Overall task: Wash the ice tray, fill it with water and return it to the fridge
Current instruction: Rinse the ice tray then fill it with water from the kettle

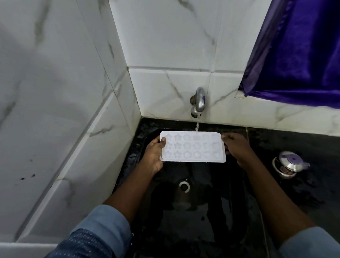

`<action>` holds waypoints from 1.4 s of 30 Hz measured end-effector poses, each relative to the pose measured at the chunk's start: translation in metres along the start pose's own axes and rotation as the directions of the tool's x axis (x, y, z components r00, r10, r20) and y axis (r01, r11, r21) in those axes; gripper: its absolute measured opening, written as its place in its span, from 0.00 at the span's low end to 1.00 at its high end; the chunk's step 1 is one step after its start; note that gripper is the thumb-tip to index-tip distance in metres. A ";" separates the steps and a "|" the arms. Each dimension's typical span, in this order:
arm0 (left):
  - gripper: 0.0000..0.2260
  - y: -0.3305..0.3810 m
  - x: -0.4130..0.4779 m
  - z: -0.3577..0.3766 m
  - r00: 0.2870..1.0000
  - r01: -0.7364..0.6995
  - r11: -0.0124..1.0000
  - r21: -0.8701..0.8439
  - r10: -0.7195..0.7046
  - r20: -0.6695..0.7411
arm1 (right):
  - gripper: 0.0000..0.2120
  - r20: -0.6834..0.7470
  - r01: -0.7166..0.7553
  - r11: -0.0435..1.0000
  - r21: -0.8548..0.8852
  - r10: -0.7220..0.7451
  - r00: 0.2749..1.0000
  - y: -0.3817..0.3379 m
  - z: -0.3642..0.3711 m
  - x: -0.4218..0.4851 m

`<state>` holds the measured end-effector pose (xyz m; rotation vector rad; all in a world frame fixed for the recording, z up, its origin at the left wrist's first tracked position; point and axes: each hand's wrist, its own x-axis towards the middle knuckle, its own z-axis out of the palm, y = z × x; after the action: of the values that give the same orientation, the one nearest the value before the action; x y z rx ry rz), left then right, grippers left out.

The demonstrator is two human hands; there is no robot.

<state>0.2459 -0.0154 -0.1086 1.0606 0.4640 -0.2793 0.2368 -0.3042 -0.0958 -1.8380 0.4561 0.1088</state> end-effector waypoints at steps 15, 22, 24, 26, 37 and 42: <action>0.13 0.016 -0.051 0.005 1.000 -0.004 1.000 0.027 0.003 0.016 | 0.13 -0.069 0.107 0.989 0.098 -0.100 0.993 -0.007 -0.015 -0.039; 0.10 0.018 -0.064 -0.004 0.977 -0.192 0.955 0.226 0.207 -0.049 | 0.10 -0.111 0.263 0.965 -0.010 -0.263 0.959 -0.013 -0.017 -0.066; 0.08 0.020 -0.073 -0.001 0.939 -0.309 0.895 0.321 0.340 -0.045 | 0.10 -0.151 0.304 0.952 -0.032 -0.305 0.940 -0.017 -0.017 -0.074; 0.10 0.023 -0.079 -0.005 0.888 -0.413 0.815 0.407 0.460 -0.019 | 0.10 -0.182 0.349 0.936 -0.051 -0.353 0.918 -0.022 -0.018 -0.081; 0.10 0.005 -0.124 -0.014 0.687 -0.589 0.509 0.628 0.724 0.058 | 0.09 -0.275 0.525 0.807 -0.271 -0.588 0.761 -0.003 -0.015 -0.113; 0.08 0.009 -0.143 -0.005 0.635 -0.608 0.521 0.599 0.772 -0.028 | 0.08 -0.307 0.478 0.701 -0.528 -0.683 0.663 0.004 -0.019 -0.120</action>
<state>0.1241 -0.0067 -0.0337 1.7858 0.1681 0.5381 0.1221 -0.2928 -0.0573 -2.3490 0.1353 -0.8002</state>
